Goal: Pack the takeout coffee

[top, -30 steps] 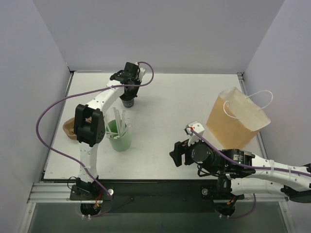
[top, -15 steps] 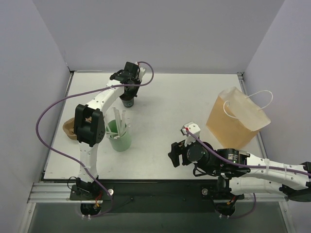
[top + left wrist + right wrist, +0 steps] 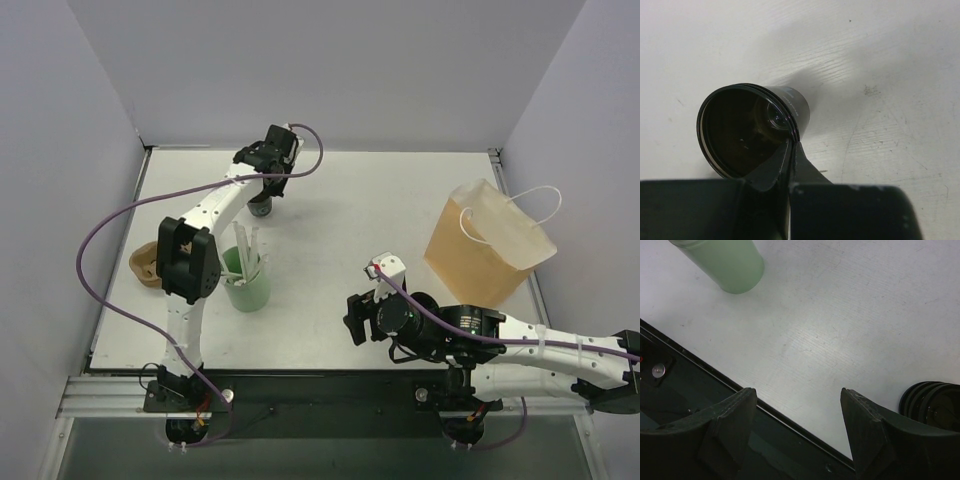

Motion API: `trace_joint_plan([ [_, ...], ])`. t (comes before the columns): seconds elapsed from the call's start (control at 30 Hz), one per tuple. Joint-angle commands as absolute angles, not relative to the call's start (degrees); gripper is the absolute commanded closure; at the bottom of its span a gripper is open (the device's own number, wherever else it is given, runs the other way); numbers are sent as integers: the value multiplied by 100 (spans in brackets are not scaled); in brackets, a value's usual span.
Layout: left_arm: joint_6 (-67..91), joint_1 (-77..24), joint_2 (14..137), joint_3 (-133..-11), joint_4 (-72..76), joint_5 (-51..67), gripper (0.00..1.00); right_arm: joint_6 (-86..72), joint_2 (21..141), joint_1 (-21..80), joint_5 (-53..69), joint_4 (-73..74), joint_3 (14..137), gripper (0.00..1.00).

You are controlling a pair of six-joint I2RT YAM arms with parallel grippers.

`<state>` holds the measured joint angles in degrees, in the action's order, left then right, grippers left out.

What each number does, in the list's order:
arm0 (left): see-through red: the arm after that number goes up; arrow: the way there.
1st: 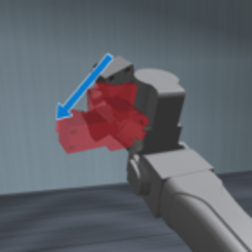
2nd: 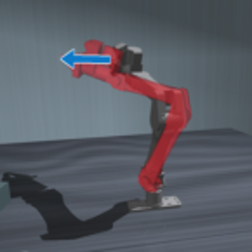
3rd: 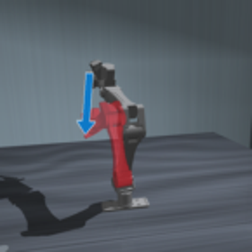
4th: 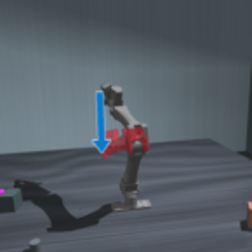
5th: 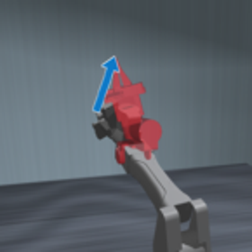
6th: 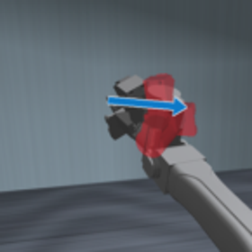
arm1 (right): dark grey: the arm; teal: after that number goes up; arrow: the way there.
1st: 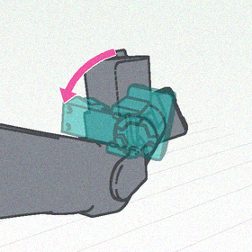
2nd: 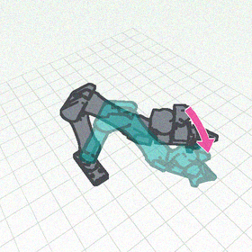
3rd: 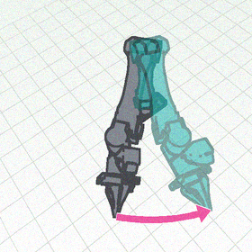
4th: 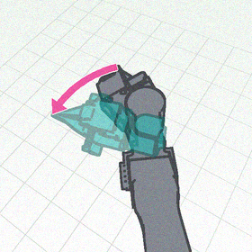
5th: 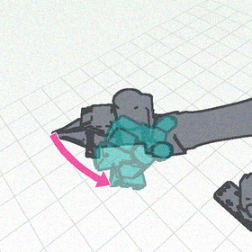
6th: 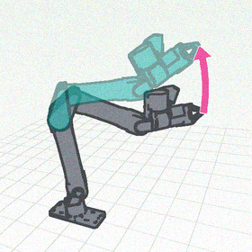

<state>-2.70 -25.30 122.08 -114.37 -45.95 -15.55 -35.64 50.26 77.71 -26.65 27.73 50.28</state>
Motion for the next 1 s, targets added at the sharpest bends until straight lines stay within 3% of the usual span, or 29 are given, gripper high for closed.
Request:
trace_joint_plan([
  [0.0, -404, -2865, 12181, -11672, -4632, -2706, 100, -3533, 5054, 7796, -2813, 2830, 5186, 31],
  [0.5, -132, -3024, 12691, -12225, -5317, -2154, 99, -3568, 4729, 7805, -2769, 2830, 5089, 31],
  [0.57, -27, -2997, 12718, -12356, -5458, -1979, 84, -3568, 4729, 7805, -2768, 2830, 5089, 31],
  [0.6, -26, -2962, 12726, -12392, -5493, -1795, 83, -3568, 4729, 7796, -2769, 2830, 5080, 31],
  [0.63, -26, -2927, 12735, -12427, -5537, -1758, 99, -3551, 4737, 7796, -2769, 2839, 5071, 31],
  [0.97, -184, -3076, 12472, -12077, -5160, -2786, 100, -3533, 4851, 7805, -2768, 2839, 5106, 31],
])
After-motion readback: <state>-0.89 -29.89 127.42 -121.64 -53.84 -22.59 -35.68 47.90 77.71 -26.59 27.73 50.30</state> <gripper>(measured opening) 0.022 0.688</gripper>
